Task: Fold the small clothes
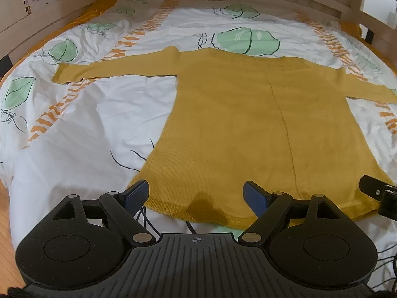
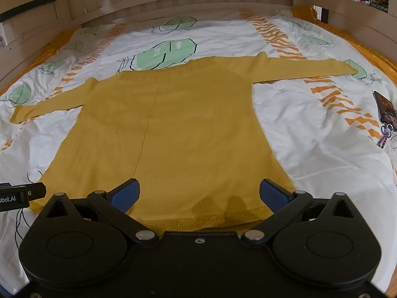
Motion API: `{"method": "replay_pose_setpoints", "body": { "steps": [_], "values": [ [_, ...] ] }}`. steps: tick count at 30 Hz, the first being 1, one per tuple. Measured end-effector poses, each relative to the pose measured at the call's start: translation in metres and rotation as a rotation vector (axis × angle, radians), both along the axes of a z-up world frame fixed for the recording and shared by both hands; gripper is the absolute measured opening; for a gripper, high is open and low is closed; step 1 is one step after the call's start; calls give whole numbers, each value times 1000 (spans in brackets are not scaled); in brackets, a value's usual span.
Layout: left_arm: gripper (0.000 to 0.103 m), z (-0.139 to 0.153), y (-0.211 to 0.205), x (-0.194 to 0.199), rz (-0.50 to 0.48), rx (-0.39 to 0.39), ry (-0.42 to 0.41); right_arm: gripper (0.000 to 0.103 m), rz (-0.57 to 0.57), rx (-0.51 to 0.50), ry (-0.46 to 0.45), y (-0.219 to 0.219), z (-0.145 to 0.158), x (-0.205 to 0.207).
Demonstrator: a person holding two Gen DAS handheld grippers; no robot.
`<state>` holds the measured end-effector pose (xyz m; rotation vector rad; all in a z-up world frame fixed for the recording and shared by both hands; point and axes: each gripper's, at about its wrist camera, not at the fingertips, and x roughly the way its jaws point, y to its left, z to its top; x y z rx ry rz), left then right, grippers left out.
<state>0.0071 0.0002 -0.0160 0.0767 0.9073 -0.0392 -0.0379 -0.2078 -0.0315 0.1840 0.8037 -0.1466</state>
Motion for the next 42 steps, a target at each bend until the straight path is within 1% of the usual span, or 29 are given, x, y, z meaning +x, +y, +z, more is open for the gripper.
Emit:
{"method": "replay_pose_setpoints", "body": {
  "steps": [9,19,27,31,34,38,42],
  "values": [
    [83,-4,2,4,-1,4,10,102,5,11,18,1,-4,4],
    [83,-5,2,9,-3,6,21,102,12,36,57,2,-11,13],
    [83,-2,1,22,-12,-3,24,102,23,117,100,-5,-14,25],
    [83,6,0,36,-31,-21,16,102,31,202,111,-16,-7,37],
    [83,15,-2,51,-45,-25,-5,102,22,255,115,-28,1,50],
    [83,31,-6,76,-67,-36,-48,102,3,256,110,-44,15,74],
    [83,49,-8,110,-58,-55,-88,102,-2,256,144,-66,26,107]
  ]
}}
